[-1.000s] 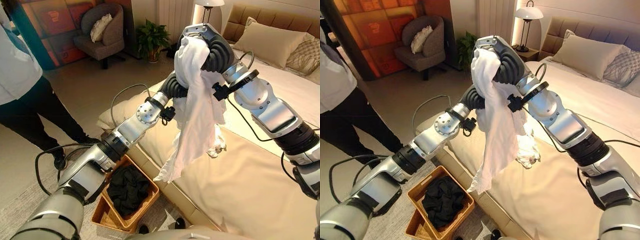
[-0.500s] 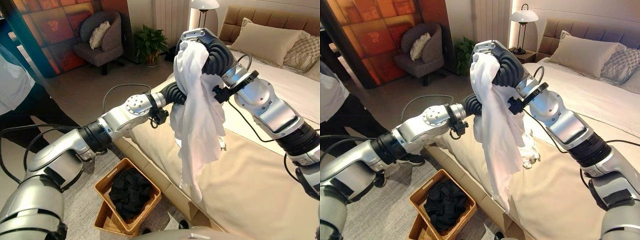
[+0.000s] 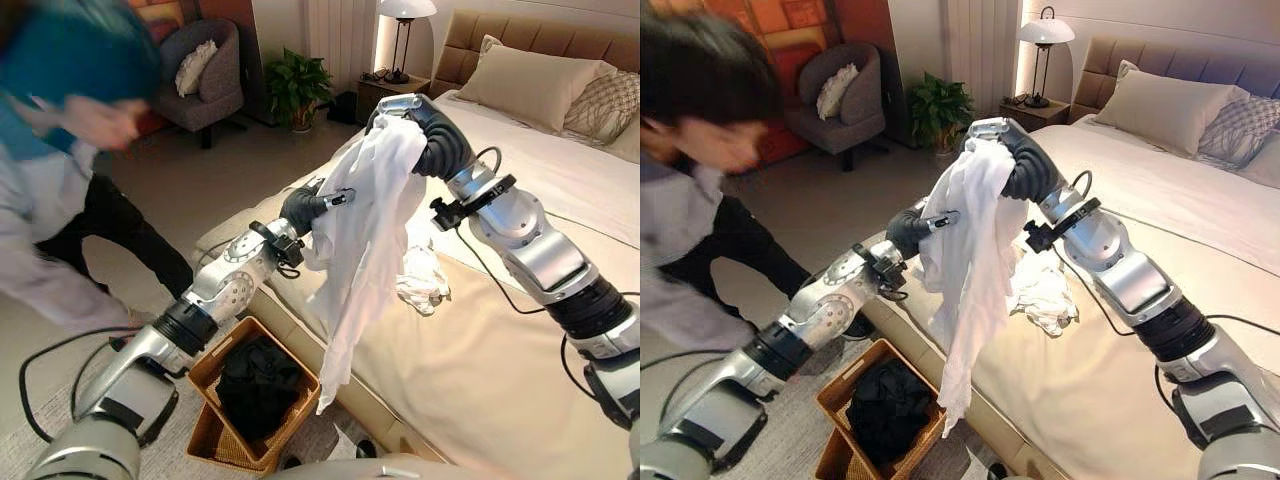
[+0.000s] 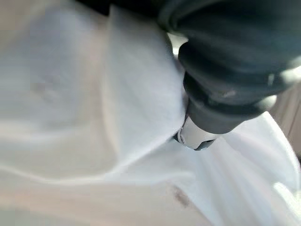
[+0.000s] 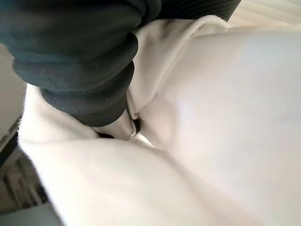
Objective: Pick up clothes into the bucket
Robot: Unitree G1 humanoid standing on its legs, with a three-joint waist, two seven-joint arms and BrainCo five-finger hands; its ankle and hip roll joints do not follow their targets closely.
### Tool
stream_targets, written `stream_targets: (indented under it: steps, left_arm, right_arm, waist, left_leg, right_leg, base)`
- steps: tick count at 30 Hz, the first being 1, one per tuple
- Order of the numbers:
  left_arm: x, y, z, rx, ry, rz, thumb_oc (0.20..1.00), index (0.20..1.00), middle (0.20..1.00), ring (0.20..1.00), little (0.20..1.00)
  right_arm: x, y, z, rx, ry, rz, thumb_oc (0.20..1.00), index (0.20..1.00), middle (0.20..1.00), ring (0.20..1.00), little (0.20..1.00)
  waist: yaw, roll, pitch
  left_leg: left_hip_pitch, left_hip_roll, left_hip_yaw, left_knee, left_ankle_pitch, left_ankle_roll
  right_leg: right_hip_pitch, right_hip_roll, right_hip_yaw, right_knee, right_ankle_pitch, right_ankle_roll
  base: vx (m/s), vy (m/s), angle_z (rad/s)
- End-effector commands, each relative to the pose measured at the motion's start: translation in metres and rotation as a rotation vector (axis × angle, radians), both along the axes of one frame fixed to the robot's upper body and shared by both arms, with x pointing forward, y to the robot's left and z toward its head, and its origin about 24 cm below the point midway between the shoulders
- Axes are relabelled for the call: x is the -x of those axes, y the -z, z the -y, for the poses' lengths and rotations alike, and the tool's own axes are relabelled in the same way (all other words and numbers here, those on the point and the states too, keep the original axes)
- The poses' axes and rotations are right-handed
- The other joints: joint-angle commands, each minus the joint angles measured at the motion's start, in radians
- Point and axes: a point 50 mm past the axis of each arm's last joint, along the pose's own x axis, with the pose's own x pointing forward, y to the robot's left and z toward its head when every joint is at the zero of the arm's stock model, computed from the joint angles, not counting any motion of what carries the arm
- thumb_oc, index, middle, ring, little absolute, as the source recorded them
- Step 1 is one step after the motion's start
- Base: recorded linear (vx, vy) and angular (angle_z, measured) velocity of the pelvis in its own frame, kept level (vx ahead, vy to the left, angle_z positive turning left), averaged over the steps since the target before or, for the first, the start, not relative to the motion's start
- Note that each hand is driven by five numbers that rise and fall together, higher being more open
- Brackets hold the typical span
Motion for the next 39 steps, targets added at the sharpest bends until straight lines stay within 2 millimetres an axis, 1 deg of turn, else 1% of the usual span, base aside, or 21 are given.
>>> stream_targets:
  steps: [1,8,12,15,19,22,25,26,27,29,30,31,32,33,34,35,36,39]
  left_arm:
    - [-0.02,-0.018,-0.021,0.077,-0.153,0.039,0.2,0.2,0.2,0.2,0.2]
    - [-0.019,-0.01,-0.036,0.159,-0.256,0.012,0.2,0.2,0.2,0.2,0.2]
    - [-0.018,-0.013,-0.044,0.212,-0.303,0.023,0.2,0.2,0.2,0.2,0.2]
    - [-0.017,-0.02,-0.052,0.245,-0.352,0.054,0.2,0.2,0.2,0.2,0.2]
    - [-0.018,-0.043,-0.059,0.254,-0.394,0.145,0.2,0.2,0.2,0.2,0.2]
    - [-0.017,-0.07,-0.061,0.275,-0.405,0.246,0.2,0.2,0.2,0.2,0.2]
    - [-0.014,-0.095,-0.062,0.32,-0.411,0.333,0.2,0.2,0.2,0.2,0.2]
    - [-0.013,-0.095,-0.062,0.32,-0.411,0.333,0.2,0.2,0.2,0.2,0.2]
    - [-0.009,-0.115,-0.068,0.336,-0.437,0.416,0.2,0.2,0.2,0.2,0.2]
    - [-0.005,-0.127,-0.073,0.353,-0.456,0.463,0.2,0.2,0.2,0.2,0.2]
    - [0.0,-0.135,-0.08,0.356,-0.485,0.51,0.2,0.2,0.2,0.2,0.2]
    - [0.003,-0.139,-0.084,0.339,-0.51,0.542,0.2,0.2,0.2,0.2,0.2]
    - [0.006,-0.142,-0.09,0.316,-0.54,0.571,0.2,0.2,0.2,0.2,0.2]
    - [0.006,-0.142,-0.09,0.315,-0.541,0.57,0.2,0.2,0.2,0.2,0.2]
    - [0.017,-0.152,-0.109,0.202,-0.652,0.682,0.2,0.2,0.2,0.2,0.2]
    - [0.023,-0.154,-0.118,0.149,-0.707,0.73,0.2,0.2,0.2,0.2,0.2]
    - [0.028,-0.154,-0.126,0.136,-0.749,0.749,0.2,0.2,0.2,0.2,0.2]
    - [0.038,-0.143,-0.147,0.085,-0.851,0.759,0.2,0.2,0.2,0.2,0.2]
  right_arm:
    - [0.005,-0.037,0.01,-0.139,0.03,0.162,1.0,1.0,1.0,1.0,1.0]
    - [0.002,-0.022,0.023,-0.162,0.101,0.12,1.0,1.0,1.0,1.0,1.0]
    - [-0.002,-0.013,0.032,-0.185,0.151,0.087,1.0,1.0,1.0,1.0,1.0]
    - [-0.004,-0.004,0.039,-0.203,0.182,0.055,1.0,1.0,1.0,1.0,1.0]
    - [-0.006,0.012,0.051,-0.233,0.237,-0.007,1.0,1.0,1.0,1.0,1.0]
    - [-0.007,0.032,0.062,-0.267,0.285,-0.083,1.0,1.0,1.0,1.0,1.0]
    - [-0.005,0.064,0.072,-0.293,0.348,-0.189,1.0,1.0,1.0,1.0,1.0]
    - [-0.005,0.065,0.072,-0.294,0.349,-0.189,1.0,1.0,1.0,1.0,1.0]
    - [0.002,0.099,0.085,-0.303,0.435,-0.292,1.0,1.0,1.0,1.0,1.0]
    - [0.009,0.125,0.091,-0.311,0.485,-0.377,1.0,1.0,1.0,1.0,1.0]
    - [0.017,0.148,0.099,-0.325,0.543,-0.445,1.0,1.0,1.0,1.0,1.0]
    - [0.024,0.168,0.103,-0.342,0.583,-0.517,1.0,1.0,1.0,1.0,1.0]
    - [0.03,0.186,0.106,-0.348,0.614,-0.58,1.0,1.0,1.0,1.0,1.0]
    - [0.03,0.186,0.106,-0.348,0.613,-0.581,1.0,1.0,1.0,1.0,1.0]
    - [0.052,0.229,0.115,-0.362,0.716,-0.73,1.0,1.0,1.0,1.0,1.0]
    - [0.064,0.248,0.117,-0.37,0.749,-0.806,1.0,1.0,1.0,1.0,1.0]
    - [0.073,0.262,0.118,-0.338,0.769,-0.857,1.0,1.0,1.0,1.0,1.0]
    - [0.107,0.306,0.116,-0.325,0.831,-1.056,1.0,1.0,1.0,1.0,1.0]
  waist:
    - [0.019,-0.06,-0.03]
    - [0.023,-0.056,-0.03]
    - [0.025,-0.054,-0.032]
    - [0.027,-0.052,-0.032]
    - [0.026,-0.046,-0.032]
    - [0.021,-0.038,-0.03]
    - [0.016,-0.029,-0.027]
    - [0.017,-0.03,-0.027]
    - [0.011,-0.02,-0.024]
    - [0.008,-0.015,-0.023]
    - [0.006,-0.012,-0.02]
    - [0.005,-0.009,-0.019]
    - [0.005,-0.008,-0.016]
    - [0.004,-0.009,-0.017]
    - [0.006,-0.004,-0.011]
    - [0.008,-0.004,-0.006]
    - [0.009,-0.005,-0.004]
    - [0.009,-0.005,0.003]
  left_leg:
    - [0.033,-0.001,0.007,0.017,-0.089,0.002]
    - [0.043,-0.005,0.006,0.012,-0.092,0.004]
    - [0.044,-0.005,0.002,0.011,-0.093,0.003]
    - [0.046,-0.005,0.0,0.01,-0.093,0.002]
    - [0.047,-0.004,-0.005,0.011,-0.093,0.001]
    - [0.048,-0.004,-0.008,0.011,-0.092,0.0]
    - [0.048,-0.004,-0.011,0.012,-0.092,-0.001]
    - [0.048,-0.004,-0.012,0.012,-0.093,-0.001]
    - [0.049,-0.004,-0.014,0.013,-0.093,-0.001]
    - [0.05,-0.004,-0.017,0.015,-0.095,0.0]
    - [0.049,-0.003,-0.018,0.018,-0.096,0.0]
    - [0.048,-0.003,-0.018,0.022,-0.098,0.0]
    - [0.048,-0.002,-0.019,0.025,-0.099,0.0]
    - [0.048,-0.001,-0.019,0.025,-0.099,-0.001]
    - [0.046,0.0,-0.022,0.028,-0.099,-0.002]
    - [0.044,0.001,-0.024,0.029,-0.098,-0.003]
    - [0.043,0.002,-0.025,0.03,-0.098,-0.005]
    - [0.041,0.004,-0.027,0.032,-0.097,-0.01]
  right_leg:
    - [0.005,-0.129,-0.001,0.069,-0.027,0.132]
    - [0.013,-0.13,-0.003,0.062,-0.029,0.131]
    - [0.018,-0.131,-0.009,0.059,-0.031,0.13]
    - [0.023,-0.131,-0.012,0.057,-0.033,0.129]
    - [0.027,-0.13,-0.017,0.058,-0.037,0.127]
    - [0.029,-0.129,-0.02,0.061,-0.042,0.126]
    - [0.03,-0.13,-0.026,0.064,-0.045,0.125]
    - [0.031,-0.13,-0.027,0.064,-0.046,0.125]
    - [0.031,-0.13,-0.028,0.067,-0.048,0.125]
    - [0.031,-0.13,-0.03,0.071,-0.051,0.124]
    - [0.031,-0.13,-0.03,0.072,-0.052,0.124]
    - [0.03,-0.13,-0.03,0.075,-0.054,0.124]
    - [0.03,-0.13,-0.03,0.076,-0.056,0.124]
    - [0.03,-0.13,-0.03,0.076,-0.056,0.124]
    - [0.03,-0.128,-0.031,0.077,-0.058,0.123]
    - [0.031,-0.128,-0.032,0.077,-0.059,0.123]
    - [0.031,-0.127,-0.034,0.076,-0.06,0.122]
    - [0.031,-0.126,-0.038,0.075,-0.063,0.121]
  base:
    - [0.0,0.015,-0.04]
    - [0.0,0.007,-0.04]
    - [0.0,0.0,0.0]
    - [0.0,0.0,0.0]
    - [0.0,0.0,0.0]
    - [0.0,0.0,0.0]
    - [0.0,-0.008,0.04]
    - [0.0,-0.014,0.07]
    - [0.0,-0.013,0.05]
    - [0.0,-0.007,0.02]
    - [0.0,-0.015,0.04]
    - [0.0,-0.014,0.05]
    - [0.0,-0.009,0.06]
    - [-0.01,-0.012,0.06]
    - [-0.01,-0.011,0.04]
    - [0.0,0.0,0.0]
    - [0.0,0.0,0.0]
    - [-0.01,-0.009,0.05]
